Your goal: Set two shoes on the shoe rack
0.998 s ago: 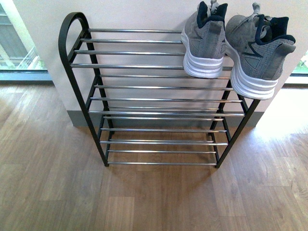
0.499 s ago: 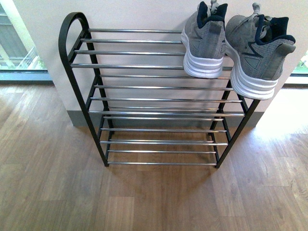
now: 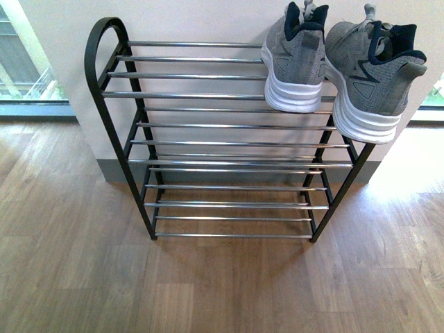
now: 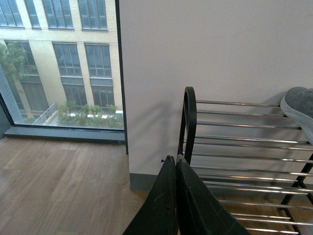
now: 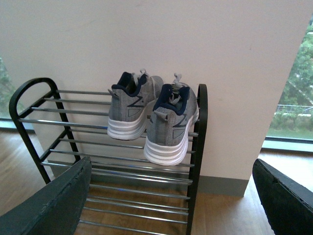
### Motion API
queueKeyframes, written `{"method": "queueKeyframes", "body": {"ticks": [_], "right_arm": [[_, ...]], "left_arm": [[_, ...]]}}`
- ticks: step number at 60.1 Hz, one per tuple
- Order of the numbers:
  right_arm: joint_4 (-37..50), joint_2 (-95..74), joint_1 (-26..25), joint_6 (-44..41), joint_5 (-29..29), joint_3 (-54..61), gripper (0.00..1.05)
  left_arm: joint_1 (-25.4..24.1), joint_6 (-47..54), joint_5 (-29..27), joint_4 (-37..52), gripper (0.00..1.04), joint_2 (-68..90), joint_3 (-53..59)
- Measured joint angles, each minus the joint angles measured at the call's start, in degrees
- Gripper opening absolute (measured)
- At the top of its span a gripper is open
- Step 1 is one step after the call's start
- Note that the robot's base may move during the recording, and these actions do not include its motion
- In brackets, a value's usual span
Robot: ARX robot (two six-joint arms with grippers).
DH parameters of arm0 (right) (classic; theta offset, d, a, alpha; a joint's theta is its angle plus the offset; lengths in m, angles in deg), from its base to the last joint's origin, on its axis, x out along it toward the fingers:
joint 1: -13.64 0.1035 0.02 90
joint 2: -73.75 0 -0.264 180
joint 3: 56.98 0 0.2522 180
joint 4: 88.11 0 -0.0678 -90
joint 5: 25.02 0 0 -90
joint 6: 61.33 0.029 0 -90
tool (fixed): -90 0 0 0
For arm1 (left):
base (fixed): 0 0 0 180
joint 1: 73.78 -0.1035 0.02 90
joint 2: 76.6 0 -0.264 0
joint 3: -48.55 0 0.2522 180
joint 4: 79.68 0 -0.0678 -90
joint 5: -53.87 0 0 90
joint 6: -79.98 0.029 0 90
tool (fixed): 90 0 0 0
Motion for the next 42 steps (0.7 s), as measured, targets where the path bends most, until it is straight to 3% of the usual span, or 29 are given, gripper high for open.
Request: {"method": "queueKeyframes", "body": {"ticks": [6,37,42], "right_arm": [[0.0,0.0,0.0,-0.02,0.0,0.0,0.95],[0.0,0.0,0.0,-0.02,-0.07,0.0,0.95],[0.0,0.02,0.0,-0.02,-0.04,0.0,0.95]], "left_arm": [[-0.02,-0.04,0.0,0.0,0.02,0.0,0.0],[0.0,0.0,-0.09,0.0,0.96,0.0,0.0],[0.0,0.11,-0.09,0.0,0.95,0.0,0.0]]}}
